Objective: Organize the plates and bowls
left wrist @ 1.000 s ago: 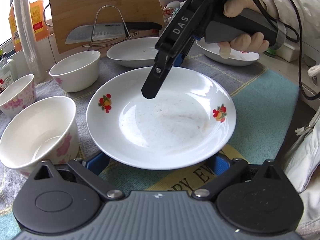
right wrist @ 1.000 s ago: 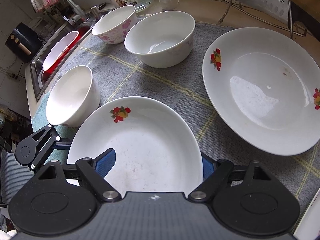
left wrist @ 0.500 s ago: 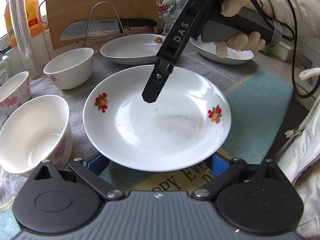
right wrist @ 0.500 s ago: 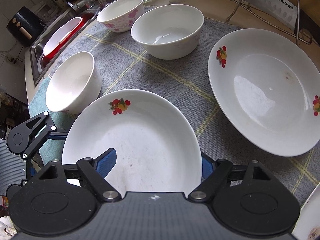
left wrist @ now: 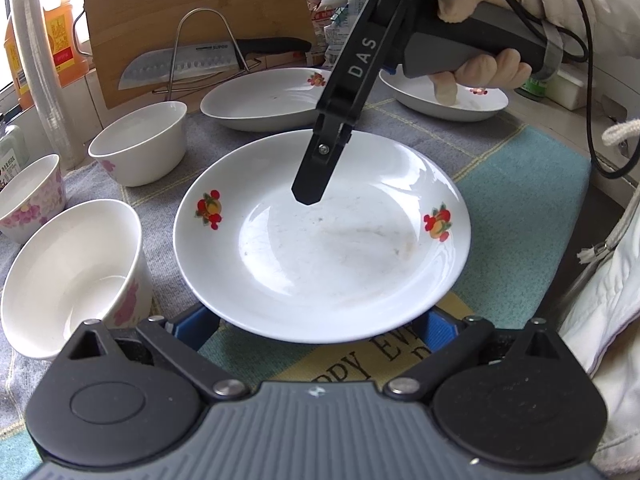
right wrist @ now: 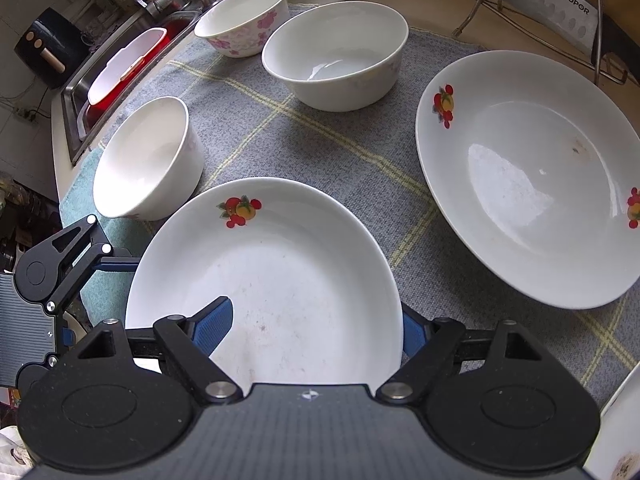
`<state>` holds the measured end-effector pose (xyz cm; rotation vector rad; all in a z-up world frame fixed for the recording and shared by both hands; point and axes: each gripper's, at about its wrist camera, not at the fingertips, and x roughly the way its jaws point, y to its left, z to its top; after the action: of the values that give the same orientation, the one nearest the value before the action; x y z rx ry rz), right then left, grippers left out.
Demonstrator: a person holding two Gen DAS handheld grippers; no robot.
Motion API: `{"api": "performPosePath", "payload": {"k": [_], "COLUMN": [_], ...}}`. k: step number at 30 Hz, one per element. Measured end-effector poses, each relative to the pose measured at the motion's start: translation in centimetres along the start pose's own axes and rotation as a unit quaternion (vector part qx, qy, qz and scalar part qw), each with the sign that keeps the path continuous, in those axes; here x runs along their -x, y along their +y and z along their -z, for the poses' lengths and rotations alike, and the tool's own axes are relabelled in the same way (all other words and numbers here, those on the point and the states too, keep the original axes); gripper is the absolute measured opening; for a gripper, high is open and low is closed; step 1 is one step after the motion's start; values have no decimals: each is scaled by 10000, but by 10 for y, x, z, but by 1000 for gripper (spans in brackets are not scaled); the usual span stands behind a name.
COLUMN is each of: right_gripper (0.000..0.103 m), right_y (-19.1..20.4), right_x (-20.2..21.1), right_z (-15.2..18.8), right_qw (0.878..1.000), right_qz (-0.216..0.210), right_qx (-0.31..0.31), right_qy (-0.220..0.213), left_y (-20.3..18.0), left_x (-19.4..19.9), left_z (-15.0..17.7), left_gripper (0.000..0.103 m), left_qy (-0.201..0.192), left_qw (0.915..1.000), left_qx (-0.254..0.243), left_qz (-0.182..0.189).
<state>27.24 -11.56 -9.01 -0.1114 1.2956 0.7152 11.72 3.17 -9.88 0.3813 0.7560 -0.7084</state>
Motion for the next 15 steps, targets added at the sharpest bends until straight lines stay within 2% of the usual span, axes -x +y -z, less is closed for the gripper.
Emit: {"api": "performPosePath", "payload": {"k": [15], "right_gripper": [88], "right_y": [0], "right_x": [16], "right_z": [11], "right_qw": [9997], "right_qz": [3], "right_qx": [-196], "right_qy": [-157], "left_y": [-2], "left_x": [5], "left_z": [-12], "left_gripper": [100], "left_qy": [100], "left_qw": [9998], "left_qx": [-94], "left_qz": [138]}}
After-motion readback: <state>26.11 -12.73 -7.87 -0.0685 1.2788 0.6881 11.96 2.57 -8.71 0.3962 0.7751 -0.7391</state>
